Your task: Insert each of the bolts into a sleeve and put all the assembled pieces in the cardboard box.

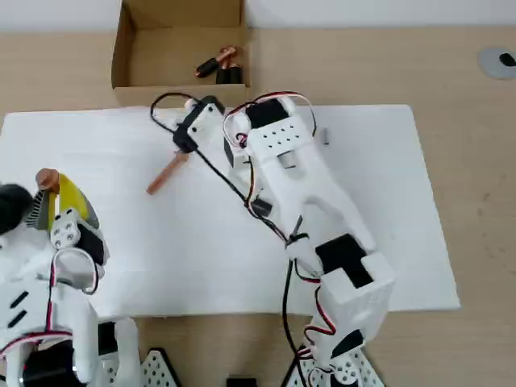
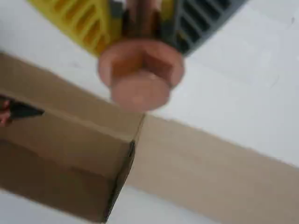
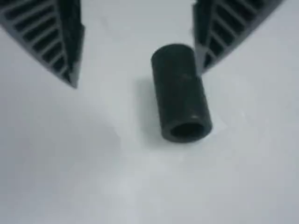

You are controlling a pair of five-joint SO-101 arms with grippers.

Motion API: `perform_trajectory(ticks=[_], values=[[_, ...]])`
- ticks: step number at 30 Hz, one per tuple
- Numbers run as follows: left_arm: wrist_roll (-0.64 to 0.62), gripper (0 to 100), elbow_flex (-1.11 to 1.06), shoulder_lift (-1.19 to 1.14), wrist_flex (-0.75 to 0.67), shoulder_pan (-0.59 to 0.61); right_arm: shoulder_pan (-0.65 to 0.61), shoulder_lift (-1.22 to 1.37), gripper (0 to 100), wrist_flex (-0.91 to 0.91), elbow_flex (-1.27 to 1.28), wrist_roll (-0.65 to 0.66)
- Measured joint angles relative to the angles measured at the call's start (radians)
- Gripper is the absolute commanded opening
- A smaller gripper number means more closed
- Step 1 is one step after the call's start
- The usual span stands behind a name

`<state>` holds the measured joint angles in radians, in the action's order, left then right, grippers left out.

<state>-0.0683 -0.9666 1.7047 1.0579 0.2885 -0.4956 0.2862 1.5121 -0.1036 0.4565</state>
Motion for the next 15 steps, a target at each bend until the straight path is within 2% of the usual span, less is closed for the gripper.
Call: perform_trajectory(ticks=[4, 15], values=[[-0.003, 1, -0.034, 0.068, -0.003, 0.0, 0.0, 0.0, 19.9, -0.008, 0.072, 0.075], [-0.003, 0, -0.043, 0.109, -0.003, 0.0, 0.0, 0.0, 19.9, -0.012, 0.169, 0.091]])
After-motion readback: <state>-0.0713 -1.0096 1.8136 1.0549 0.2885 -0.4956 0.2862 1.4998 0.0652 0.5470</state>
